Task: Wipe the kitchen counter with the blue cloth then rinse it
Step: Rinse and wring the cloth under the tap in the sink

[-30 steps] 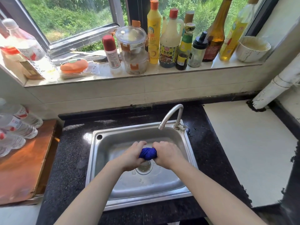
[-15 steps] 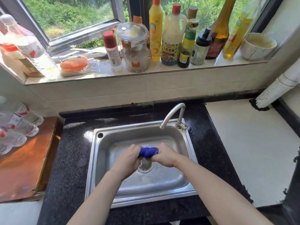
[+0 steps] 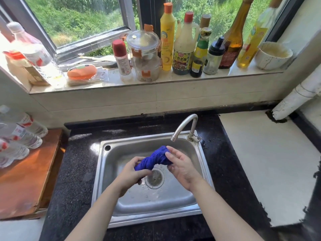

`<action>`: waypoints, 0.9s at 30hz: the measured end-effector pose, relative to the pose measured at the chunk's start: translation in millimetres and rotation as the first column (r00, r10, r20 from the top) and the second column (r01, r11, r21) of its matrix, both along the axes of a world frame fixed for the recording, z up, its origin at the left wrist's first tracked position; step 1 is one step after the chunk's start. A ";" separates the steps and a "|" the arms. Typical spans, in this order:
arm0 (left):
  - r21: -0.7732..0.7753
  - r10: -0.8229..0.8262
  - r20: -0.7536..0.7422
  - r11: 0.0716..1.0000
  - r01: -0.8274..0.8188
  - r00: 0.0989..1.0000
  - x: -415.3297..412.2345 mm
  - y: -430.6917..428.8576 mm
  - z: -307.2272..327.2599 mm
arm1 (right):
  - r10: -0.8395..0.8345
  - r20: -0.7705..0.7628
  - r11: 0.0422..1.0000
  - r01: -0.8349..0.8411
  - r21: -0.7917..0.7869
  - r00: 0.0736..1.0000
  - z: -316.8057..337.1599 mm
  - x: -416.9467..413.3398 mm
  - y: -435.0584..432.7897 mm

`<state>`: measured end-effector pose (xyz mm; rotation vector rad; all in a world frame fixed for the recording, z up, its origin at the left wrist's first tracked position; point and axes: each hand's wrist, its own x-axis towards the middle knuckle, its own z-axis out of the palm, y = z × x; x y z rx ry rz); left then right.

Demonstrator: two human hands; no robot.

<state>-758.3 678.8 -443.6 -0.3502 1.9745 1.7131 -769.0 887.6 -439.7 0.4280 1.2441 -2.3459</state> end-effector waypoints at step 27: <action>0.236 0.588 0.453 0.645 -0.726 0.670 -16.1 53.2 18.3 | -0.423 0.108 0.895 0.396 0.207 0.900 0.7 0.2 -43.1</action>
